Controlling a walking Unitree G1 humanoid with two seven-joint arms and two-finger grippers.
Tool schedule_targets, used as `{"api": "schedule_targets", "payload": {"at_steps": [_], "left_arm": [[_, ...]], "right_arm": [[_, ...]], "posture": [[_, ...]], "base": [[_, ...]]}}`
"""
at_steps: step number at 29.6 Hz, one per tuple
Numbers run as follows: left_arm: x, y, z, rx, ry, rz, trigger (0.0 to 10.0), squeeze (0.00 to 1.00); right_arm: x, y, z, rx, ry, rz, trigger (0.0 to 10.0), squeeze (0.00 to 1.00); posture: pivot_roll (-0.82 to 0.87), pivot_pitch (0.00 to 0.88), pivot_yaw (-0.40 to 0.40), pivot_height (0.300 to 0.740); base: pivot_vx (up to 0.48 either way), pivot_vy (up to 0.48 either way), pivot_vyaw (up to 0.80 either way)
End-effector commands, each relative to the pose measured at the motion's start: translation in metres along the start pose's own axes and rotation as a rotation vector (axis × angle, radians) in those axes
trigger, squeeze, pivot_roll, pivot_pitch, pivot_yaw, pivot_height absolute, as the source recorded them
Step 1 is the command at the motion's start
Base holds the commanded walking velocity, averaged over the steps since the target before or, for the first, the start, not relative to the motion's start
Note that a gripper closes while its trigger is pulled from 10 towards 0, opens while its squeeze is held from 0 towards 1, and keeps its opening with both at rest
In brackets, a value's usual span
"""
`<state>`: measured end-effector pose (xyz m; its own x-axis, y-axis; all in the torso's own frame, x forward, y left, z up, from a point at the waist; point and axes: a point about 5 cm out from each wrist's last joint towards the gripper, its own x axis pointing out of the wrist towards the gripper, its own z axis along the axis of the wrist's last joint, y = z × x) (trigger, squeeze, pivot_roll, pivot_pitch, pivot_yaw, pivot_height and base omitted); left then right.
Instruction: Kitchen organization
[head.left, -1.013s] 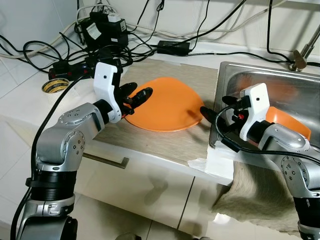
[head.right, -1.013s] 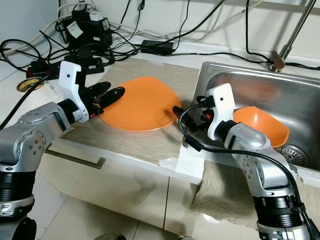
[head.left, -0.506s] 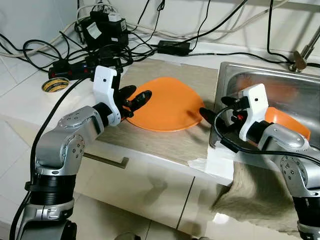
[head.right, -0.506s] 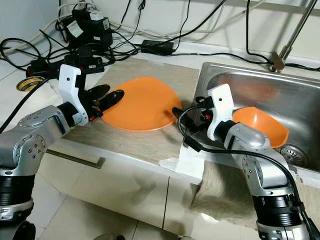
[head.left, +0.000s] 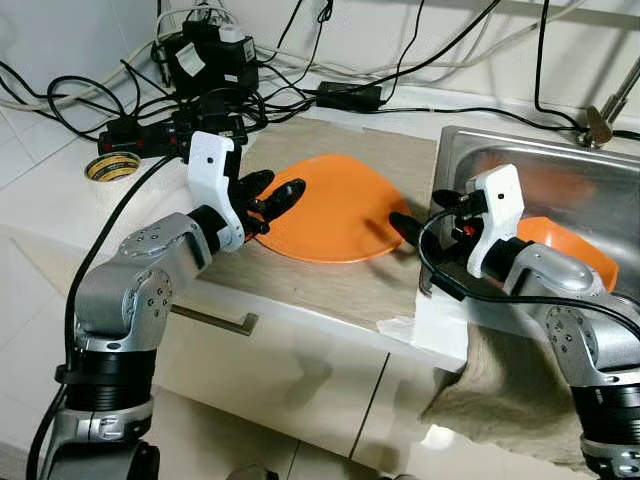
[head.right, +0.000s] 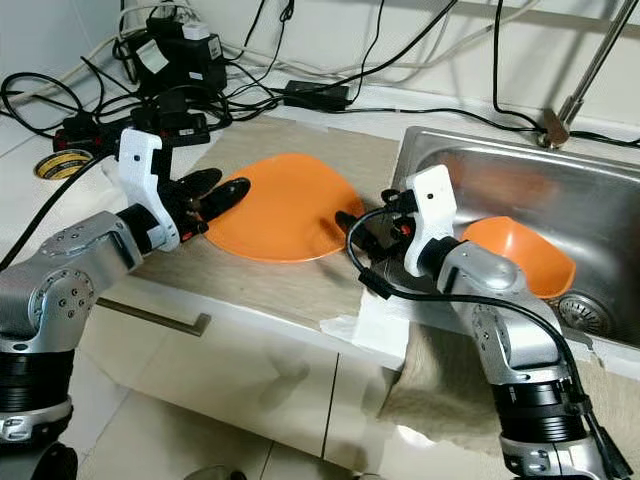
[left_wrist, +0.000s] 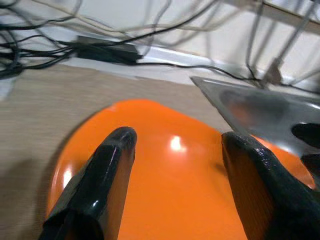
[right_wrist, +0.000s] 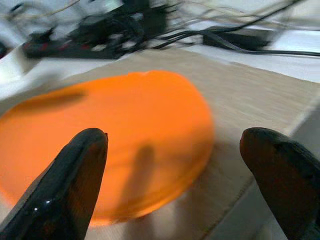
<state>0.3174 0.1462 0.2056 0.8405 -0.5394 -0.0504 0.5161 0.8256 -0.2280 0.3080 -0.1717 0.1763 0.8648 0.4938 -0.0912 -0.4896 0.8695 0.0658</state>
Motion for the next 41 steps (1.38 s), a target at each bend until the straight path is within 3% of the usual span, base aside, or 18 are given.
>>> {"api": "schedule_targets", "payload": {"at_steps": [1, 9, 14, 18, 22, 25, 28, 29, 32, 34, 40, 41], "left_arm": [[-0.003, 0.004, -0.002, -0.020, -0.003, 0.034, 10.0, 0.00], [-0.009, 0.007, -0.004, -0.097, -0.056, 0.115, 10.0, 0.00], [-0.009, 0.006, -0.006, -0.087, -0.055, 0.137, 10.0, 0.00], [-0.010, 0.016, -0.007, -0.068, -0.043, 0.179, 10.0, 0.00], [-0.008, 0.014, -0.014, -0.099, -0.020, 0.177, 10.0, 0.00], [-0.010, 0.009, -0.030, -0.115, -0.015, 0.206, 10.0, 0.00], [-0.016, 0.005, -0.052, -0.223, -0.016, 0.249, 10.0, 0.00], [-0.016, 0.005, -0.052, -0.223, -0.016, 0.249, 10.0, 0.00], [-0.019, 0.017, -0.083, -0.235, 0.013, 0.343, 10.0, 0.00], [-0.020, 0.021, -0.093, -0.203, 0.022, 0.368, 10.0, 0.00], [-0.020, 0.021, -0.082, -0.155, 0.002, 0.341, 10.0, 0.00], [-0.018, 0.020, -0.071, -0.125, -0.034, 0.334, 10.0, 0.00]], "right_arm": [[-0.003, -0.008, 0.006, 0.015, -0.046, -0.071, 10.0, 0.00], [-0.018, -0.015, 0.001, 0.021, -0.103, -0.189, 10.0, 0.00], [-0.022, -0.014, 0.004, 0.009, -0.120, -0.203, 10.0, 0.00], [-0.027, -0.010, 0.008, 0.020, -0.142, -0.214, 10.0, 0.00], [-0.029, -0.008, 0.000, 0.026, -0.127, -0.225, 10.0, 0.00], [-0.033, -0.010, -0.009, 0.017, -0.116, -0.254, 10.0, 0.00], [-0.036, -0.005, -0.022, 0.076, -0.112, -0.261, 10.0, 0.00], [-0.036, -0.005, -0.022, 0.076, -0.112, -0.261, 10.0, 0.00], [-0.041, -0.010, -0.044, 0.051, -0.089, -0.299, 10.0, 0.00], [-0.044, -0.014, -0.056, 0.052, -0.064, -0.313, 10.0, 0.00], [-0.049, -0.024, -0.052, 0.029, -0.078, -0.311, 10.0, 0.00], [-0.045, -0.022, -0.044, 0.015, -0.108, -0.298, 10.0, 0.00]], "posture": [[0.00, 0.000, 0.006, 0.740], [0.00, 0.000, 0.013, 0.740], [-0.01, 0.000, 0.018, 0.740], [-0.03, 0.000, 0.022, 0.740], [-0.04, 0.000, 0.021, 0.740], [-0.05, 0.000, 0.007, 0.740], [-0.06, 0.000, 0.001, 0.740], [-0.06, 0.000, 0.001, 0.740], [-0.06, 0.000, -0.003, 0.740], [-0.05, 0.000, -0.004, 0.740], [-0.04, 0.000, -0.008, 0.740], [-0.04, 0.000, -0.008, 0.740]], "base": [[0.000, 0.000, 0.00], [0.000, 0.000, 0.00], [0.000, 0.000, 0.00], [0.000, 0.000, 0.00], [0.000, 0.000, 0.00], [0.000, 0.000, 0.00], [0.000, 0.000, 0.00], [0.000, 0.000, 0.00], [0.000, 0.000, 0.00], [0.000, 0.000, 0.00], [0.000, 0.000, 0.00], [0.000, 0.000, 0.00]]}}
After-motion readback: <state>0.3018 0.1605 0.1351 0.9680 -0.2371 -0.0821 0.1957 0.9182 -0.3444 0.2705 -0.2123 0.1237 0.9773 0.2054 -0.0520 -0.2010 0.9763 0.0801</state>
